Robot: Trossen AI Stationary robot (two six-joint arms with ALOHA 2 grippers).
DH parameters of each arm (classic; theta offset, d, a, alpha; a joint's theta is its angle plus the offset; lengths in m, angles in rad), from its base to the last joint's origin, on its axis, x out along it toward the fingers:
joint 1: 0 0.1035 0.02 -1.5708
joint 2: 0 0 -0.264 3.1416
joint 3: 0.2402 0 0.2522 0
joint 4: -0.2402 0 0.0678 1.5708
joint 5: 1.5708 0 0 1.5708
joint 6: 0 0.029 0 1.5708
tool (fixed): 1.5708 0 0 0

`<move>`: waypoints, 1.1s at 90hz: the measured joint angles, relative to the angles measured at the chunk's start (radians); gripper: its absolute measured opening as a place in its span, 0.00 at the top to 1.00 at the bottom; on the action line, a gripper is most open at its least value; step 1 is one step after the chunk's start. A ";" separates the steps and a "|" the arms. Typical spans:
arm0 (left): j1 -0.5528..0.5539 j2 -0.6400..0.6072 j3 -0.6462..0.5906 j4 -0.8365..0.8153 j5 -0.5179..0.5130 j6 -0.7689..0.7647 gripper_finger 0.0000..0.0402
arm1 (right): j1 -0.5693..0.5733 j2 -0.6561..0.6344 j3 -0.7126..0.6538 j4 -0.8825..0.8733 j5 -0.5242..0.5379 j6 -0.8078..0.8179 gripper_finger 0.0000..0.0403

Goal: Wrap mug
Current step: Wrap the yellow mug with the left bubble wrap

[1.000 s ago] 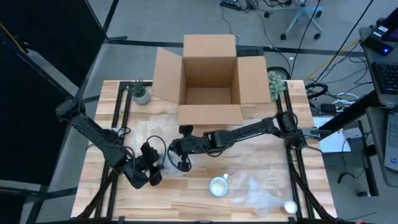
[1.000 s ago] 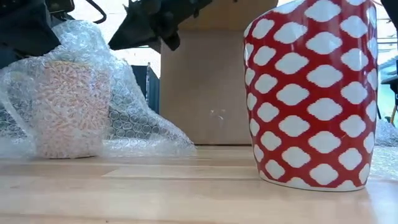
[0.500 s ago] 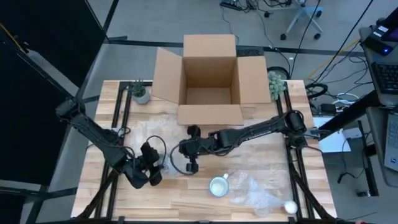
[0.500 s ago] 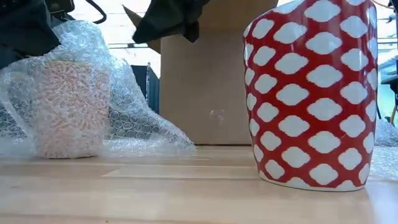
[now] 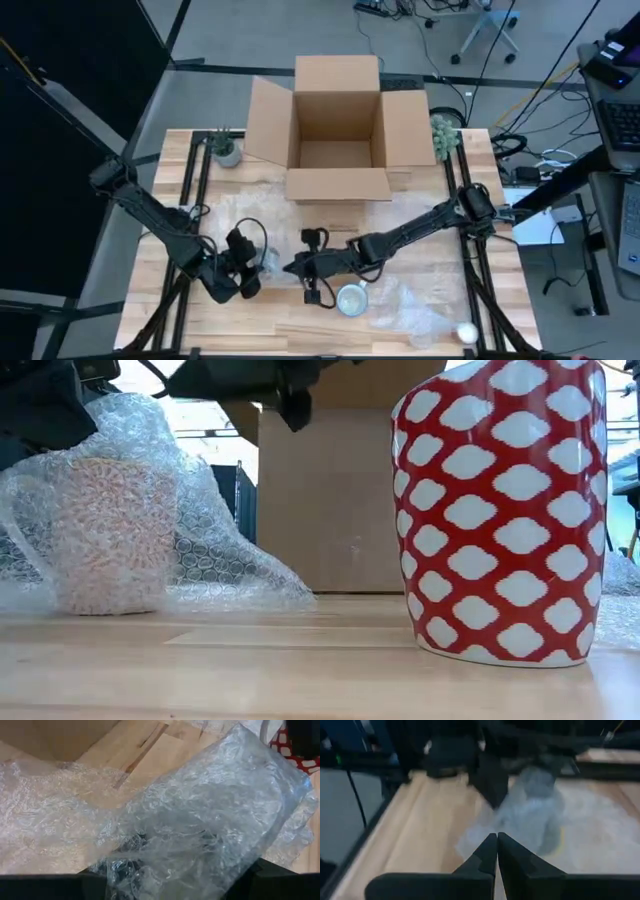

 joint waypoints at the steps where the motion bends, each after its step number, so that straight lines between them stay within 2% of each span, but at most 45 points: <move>1: 0.000 0.000 0.000 0.000 0.000 0.000 0.55 | -0.001 0.000 0.000 0.008 0.000 0.000 1.00; 24: 0.001 0.000 0.000 0.000 -0.019 0.000 0.55 | -0.001 0.083 0.000 0.254 -0.002 -0.050 1.00; 41: 0.001 0.000 0.000 0.013 -0.021 -0.006 0.55 | -0.005 0.140 0.001 0.349 0.014 -0.043 1.00; 52: 0.001 0.001 0.000 0.038 -0.021 0.000 0.55 | -0.024 0.157 0.037 0.351 0.067 -0.046 1.00; 69: 0.001 0.001 0.000 0.042 -0.020 0.000 0.55 | -0.064 0.211 0.069 0.328 -0.008 0.006 1.00; 81: 0.000 0.001 0.000 0.041 -0.018 0.008 0.55 | -0.076 0.251 0.068 0.298 -0.002 0.055 1.00; 99: 0.000 0.001 0.000 0.047 -0.018 0.027 0.55 | -0.076 0.259 0.069 0.296 -0.001 0.027 1.00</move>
